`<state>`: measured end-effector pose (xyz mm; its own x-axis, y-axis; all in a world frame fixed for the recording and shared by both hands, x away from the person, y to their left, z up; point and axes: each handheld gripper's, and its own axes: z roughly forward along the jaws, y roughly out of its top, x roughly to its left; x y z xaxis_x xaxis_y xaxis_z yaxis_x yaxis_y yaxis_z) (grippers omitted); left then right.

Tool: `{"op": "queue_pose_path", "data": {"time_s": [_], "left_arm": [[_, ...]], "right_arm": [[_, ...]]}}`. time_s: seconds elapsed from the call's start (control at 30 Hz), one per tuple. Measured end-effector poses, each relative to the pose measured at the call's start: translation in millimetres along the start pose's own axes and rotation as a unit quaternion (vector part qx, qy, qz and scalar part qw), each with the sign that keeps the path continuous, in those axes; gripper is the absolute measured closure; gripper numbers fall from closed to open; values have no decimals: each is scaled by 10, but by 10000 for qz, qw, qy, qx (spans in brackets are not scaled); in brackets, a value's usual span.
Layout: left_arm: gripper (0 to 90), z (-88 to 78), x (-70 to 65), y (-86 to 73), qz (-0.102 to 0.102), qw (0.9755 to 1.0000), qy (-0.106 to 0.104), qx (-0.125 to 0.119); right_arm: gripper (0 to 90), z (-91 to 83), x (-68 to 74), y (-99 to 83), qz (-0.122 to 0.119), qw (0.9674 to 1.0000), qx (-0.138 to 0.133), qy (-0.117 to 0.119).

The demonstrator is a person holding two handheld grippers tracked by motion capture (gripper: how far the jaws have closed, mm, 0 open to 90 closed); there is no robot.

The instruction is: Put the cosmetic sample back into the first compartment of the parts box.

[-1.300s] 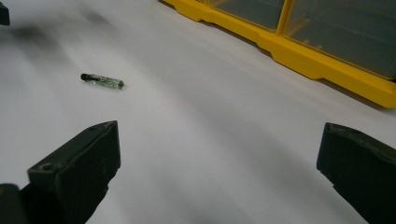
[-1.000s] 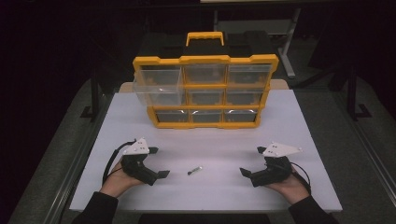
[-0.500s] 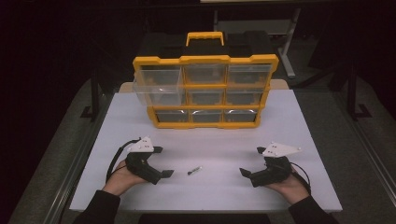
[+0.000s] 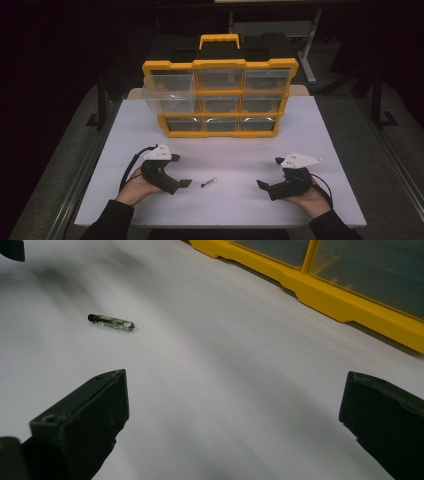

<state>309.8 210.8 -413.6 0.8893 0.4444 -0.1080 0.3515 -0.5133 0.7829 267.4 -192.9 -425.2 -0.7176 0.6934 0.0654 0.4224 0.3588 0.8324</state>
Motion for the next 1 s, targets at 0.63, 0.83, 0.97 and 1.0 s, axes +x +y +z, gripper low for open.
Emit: {"op": "queue_pose_path", "data": {"time_s": [0.63,0.83,0.97,1.0], "left_arm": [[0,195,7,178,119,9999,-80,17],[0,272,8,230,128,9999,-113,33],[0,309,-1,260,140,9998,-141,43],[0,333,-13,276,135,9998,-152,39]], "right_arm": [[0,1,10,2,5,10000,-2,21],[0,2,4,2,20,10000,-3,18],[0,3,4,1,9,10000,-1,15],[0,1,3,1,20,10000,-3,11]]}}
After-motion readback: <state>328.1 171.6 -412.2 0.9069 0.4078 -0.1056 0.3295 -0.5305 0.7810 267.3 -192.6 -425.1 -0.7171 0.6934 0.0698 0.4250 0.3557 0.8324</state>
